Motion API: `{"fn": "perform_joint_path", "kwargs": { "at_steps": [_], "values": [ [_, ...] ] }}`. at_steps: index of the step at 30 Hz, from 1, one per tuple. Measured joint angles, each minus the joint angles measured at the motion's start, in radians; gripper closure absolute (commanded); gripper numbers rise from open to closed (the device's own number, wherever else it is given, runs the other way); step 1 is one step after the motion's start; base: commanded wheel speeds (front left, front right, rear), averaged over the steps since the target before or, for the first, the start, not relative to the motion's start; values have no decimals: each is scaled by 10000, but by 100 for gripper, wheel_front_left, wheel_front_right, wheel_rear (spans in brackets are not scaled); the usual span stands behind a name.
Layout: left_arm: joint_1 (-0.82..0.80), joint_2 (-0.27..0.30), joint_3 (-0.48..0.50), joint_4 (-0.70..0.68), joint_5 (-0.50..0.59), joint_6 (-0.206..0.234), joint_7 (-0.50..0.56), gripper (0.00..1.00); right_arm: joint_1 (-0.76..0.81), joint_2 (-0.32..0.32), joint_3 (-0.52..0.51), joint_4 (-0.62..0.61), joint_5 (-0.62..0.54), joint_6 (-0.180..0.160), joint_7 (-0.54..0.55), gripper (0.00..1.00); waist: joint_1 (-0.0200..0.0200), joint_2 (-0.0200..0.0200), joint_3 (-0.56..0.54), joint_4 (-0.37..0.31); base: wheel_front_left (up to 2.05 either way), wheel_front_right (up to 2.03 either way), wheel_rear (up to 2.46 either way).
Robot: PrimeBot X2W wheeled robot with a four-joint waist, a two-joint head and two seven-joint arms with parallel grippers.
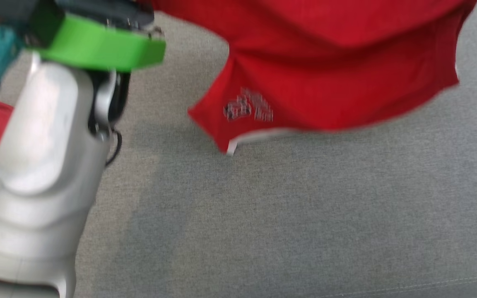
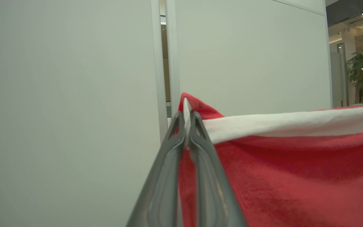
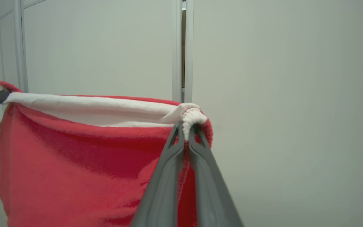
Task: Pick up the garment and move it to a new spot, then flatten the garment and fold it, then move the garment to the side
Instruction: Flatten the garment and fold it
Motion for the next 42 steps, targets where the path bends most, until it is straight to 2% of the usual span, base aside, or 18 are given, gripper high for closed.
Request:
{"fn": "perform_joint_path", "kwargs": {
  "at_steps": [5, 10, 14, 17, 21, 24, 27, 34, 38, 42],
  "values": [
    [-2140, -485, 412, 2884, -178, -481, -506, 100, -2460, 422, 809, 2136, 52, 0, -581, 100, 0, 0, 616, 3, 0, 0, 0],
    [-3359, -696, 1034, 4870, -67, -663, -623, 100, -4259, 1354, 1716, 4614, -36, 0, -1283, 100, 0, 0, 937, -69, 0, 0, 0],
    [-3355, -871, 1607, 5908, 130, -686, -652, 100, -4868, 2151, 2343, 6606, -242, 0, -1565, 100, 0, 0, 1050, -139, 0, 0, 0],
    [-2675, -1057, 1964, 6897, 136, -686, -650, 100, -4869, 2803, 2713, 7873, -387, 0, -1649, 100, 0, 0, 1144, -189, 0, 0, 0],
    [-1724, -1229, 2418, 7961, 27, -667, -650, 100, -4508, 3428, 2934, 8644, -541, 0, -1689, 100, 0, -1, 1316, -261, 0, 0, 0],
    [-1056, -1321, 2621, 8144, 33, -690, -652, 100, -3591, 3703, 2943, 8594, -535, 0, -1689, 100, 0, 0, 1409, -321, 0, 0, 0],
    [-307, -1384, 2796, 7741, 150, -732, -650, 100, -2569, 3699, 2683, 7919, -527, 0, -1689, 100, 0, 0, 1473, -308, 0, 0, 0],
    [2439, -1415, 3053, 5528, 211, -1016, -650, 100, 581, 3676, 2320, 5534, -782, 0, -1691, 100, 0, 0, 1160, -342, 0, 0, 0],
    [4242, -1407, 3139, 3994, 194, -1005, -652, 100, 2465, 3574, 1956, 3971, -1005, 0, -1691, 100, 0, 0, 776, -383, 0, 0, 0],
    [5978, -1419, 3035, 2654, 148, -761, -650, 100, 4383, 3545, 1778, 2713, -1335, 0, -1693, 100, 0, -1, 311, -383, 0, 0, 0]
  ]
}}
